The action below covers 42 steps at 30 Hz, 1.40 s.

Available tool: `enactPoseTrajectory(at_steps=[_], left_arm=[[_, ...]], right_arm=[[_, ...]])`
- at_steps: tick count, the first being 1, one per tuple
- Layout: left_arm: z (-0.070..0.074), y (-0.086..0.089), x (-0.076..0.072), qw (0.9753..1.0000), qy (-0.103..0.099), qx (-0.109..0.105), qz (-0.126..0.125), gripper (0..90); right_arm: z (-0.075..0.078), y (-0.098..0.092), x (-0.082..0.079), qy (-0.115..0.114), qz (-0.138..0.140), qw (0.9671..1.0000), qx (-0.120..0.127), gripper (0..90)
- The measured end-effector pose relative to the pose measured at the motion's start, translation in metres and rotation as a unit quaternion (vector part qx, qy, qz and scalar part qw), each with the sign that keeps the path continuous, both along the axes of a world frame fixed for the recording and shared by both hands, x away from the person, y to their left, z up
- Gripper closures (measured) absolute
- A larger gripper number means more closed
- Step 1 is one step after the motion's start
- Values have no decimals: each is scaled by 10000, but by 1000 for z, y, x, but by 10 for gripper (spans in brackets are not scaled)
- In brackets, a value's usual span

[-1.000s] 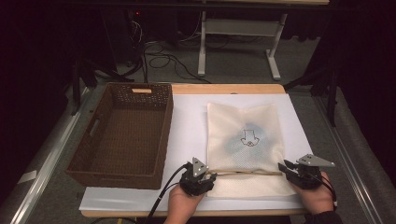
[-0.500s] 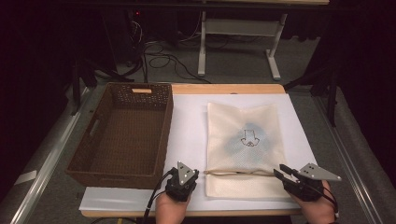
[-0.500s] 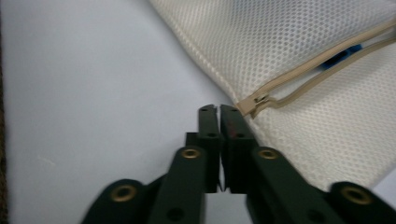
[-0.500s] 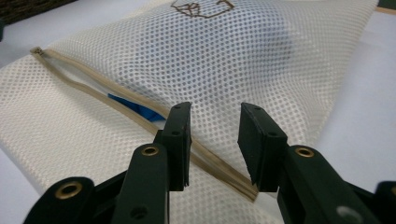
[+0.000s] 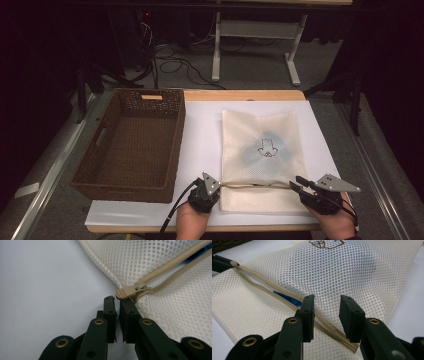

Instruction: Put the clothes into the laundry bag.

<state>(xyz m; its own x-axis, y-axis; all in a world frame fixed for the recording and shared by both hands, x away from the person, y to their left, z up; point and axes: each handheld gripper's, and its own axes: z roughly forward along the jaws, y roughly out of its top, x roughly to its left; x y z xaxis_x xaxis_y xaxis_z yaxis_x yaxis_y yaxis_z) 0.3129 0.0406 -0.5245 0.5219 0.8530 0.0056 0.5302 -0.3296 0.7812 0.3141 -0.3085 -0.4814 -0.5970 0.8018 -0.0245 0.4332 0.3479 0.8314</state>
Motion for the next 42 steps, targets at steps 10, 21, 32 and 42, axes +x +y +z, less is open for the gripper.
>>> enactPoseTrajectory(at_steps=[10,21,32,42], left_arm=[[7,-5,-4,9993,-358,-41,-62,858],[14,-7,-12,9983,-427,-284,-265,718],[0,-7,-15,9992,158,-247,-286,545],[-2,-4,-13,9973,351,-621,-186,673]], right_arm=[[-1,1,1,6,2,10000,-26,664],[-1,1,1,29,26,10000,-21,663],[0,8,5,-1,124,9999,12,661],[4,29,7,-66,512,9986,105,651]])
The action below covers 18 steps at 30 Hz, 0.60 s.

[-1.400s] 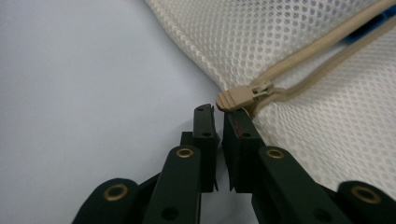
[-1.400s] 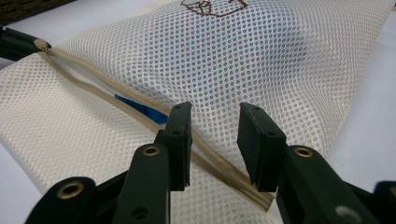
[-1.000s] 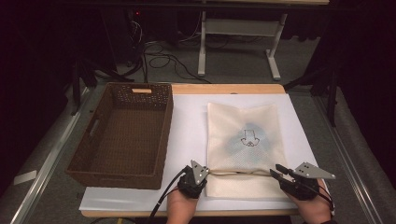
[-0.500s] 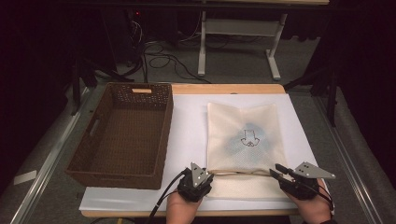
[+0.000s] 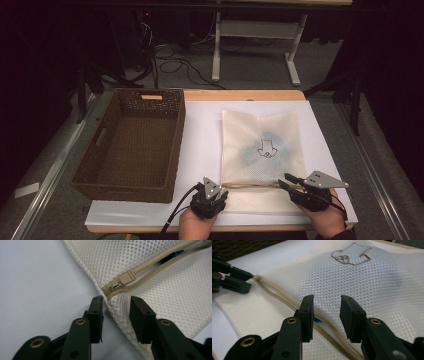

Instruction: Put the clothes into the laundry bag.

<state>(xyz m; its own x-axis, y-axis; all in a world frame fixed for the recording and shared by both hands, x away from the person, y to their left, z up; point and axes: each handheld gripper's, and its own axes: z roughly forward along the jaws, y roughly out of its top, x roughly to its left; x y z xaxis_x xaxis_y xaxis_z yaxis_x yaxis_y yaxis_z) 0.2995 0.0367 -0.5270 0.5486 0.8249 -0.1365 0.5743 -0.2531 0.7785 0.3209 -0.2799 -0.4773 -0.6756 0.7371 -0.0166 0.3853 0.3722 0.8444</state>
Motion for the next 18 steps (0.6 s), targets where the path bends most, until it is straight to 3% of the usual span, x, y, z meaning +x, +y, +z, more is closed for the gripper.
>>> enactPoseTrajectory(at_steps=[5,18], left_arm=[[0,-2,-2,9999,-91,14,-83,836],[9,-8,-13,9969,-777,102,-93,853]], right_arm=[[2,23,-4,-47,315,9995,-64,651],[-6,78,-7,90,858,9961,-172,653]])
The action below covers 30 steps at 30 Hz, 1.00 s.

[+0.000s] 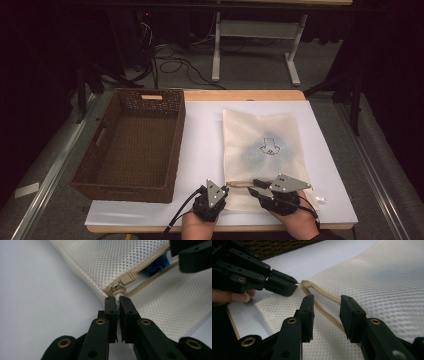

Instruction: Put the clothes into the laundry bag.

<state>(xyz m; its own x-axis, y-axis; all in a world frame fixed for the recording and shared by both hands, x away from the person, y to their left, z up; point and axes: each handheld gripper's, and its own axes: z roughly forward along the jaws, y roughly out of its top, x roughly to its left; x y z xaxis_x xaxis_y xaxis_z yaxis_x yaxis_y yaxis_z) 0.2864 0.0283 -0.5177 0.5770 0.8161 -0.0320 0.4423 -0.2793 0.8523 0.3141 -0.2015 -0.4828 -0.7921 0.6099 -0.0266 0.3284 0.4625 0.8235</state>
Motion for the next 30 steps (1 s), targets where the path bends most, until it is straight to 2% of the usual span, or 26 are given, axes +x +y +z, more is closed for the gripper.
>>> enactPoseTrajectory(at_steps=[5,9,16,26,30], left_arm=[[2,-2,-2,10000,-54,-22,-37,858],[2,-5,-3,9999,-96,45,-98,859],[2,-8,-5,9997,-117,96,-169,859],[0,-10,-6,9996,-96,159,-192,855],[-1,-11,-6,9996,-93,178,-192,851]], right_arm=[[-1,13,1,34,56,10000,37,657],[-2,19,3,73,79,9999,105,662],[-7,29,11,246,111,9995,158,683],[-12,32,15,437,119,9989,137,767],[-12,30,16,501,115,9985,211,794]])
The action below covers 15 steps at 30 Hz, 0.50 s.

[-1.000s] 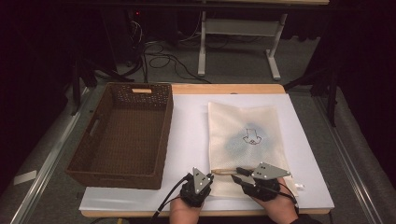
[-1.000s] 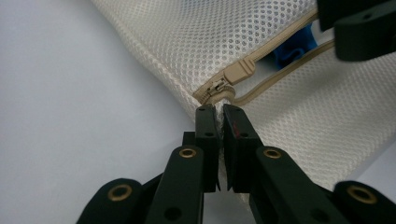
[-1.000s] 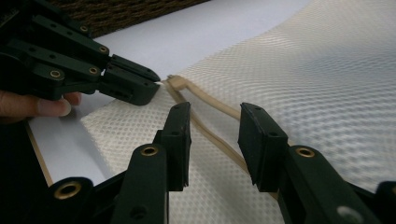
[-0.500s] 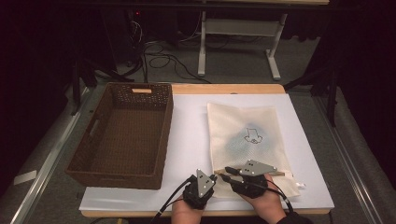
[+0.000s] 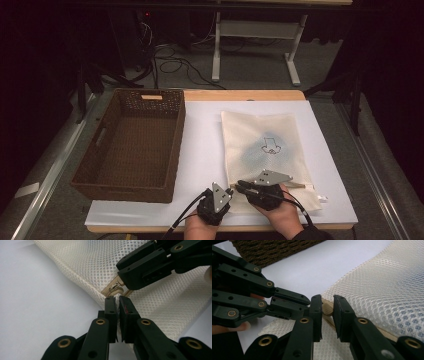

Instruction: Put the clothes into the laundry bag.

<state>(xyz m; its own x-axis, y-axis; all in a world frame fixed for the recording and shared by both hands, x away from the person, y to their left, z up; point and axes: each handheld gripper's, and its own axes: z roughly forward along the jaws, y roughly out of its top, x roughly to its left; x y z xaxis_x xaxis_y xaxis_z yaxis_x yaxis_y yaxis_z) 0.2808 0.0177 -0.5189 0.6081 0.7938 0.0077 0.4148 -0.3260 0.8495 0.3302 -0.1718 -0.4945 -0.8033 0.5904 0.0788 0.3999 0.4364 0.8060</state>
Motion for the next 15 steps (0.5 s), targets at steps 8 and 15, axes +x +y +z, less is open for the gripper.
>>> enactPoseTrajectory(at_steps=[8,15], left_arm=[[-1,1,1,10000,43,17,-18,843],[-3,3,5,9992,332,-213,-93,710]], right_arm=[[0,1,-1,1,66,10000,-42,814],[3,-2,-2,-51,49,10000,-12,820]])
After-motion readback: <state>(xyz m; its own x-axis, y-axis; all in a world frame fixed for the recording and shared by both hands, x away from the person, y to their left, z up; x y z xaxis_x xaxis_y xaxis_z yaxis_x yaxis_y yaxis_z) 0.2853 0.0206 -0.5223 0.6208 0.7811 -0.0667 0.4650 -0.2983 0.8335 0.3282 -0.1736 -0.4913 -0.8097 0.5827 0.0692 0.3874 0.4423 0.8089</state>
